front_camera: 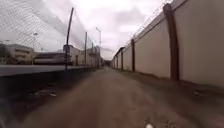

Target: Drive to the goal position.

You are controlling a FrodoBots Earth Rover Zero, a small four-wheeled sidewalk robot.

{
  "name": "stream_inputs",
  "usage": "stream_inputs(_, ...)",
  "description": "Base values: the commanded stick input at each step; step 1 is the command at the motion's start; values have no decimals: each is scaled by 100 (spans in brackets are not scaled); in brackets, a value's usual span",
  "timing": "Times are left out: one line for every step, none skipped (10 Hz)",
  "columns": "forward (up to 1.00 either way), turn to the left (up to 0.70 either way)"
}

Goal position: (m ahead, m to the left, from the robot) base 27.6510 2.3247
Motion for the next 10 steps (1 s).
stream_inputs(70, -35)
stream_inputs(70, -22)
stream_inputs(70, 0)
stream_inputs(70, 0)
stream_inputs(70, 0)
stream_inputs(70, 0)
stream_inputs(70, 0)
stream_inputs(70, 0)
stream_inputs(70, 0)
stream_inputs(70, 0)
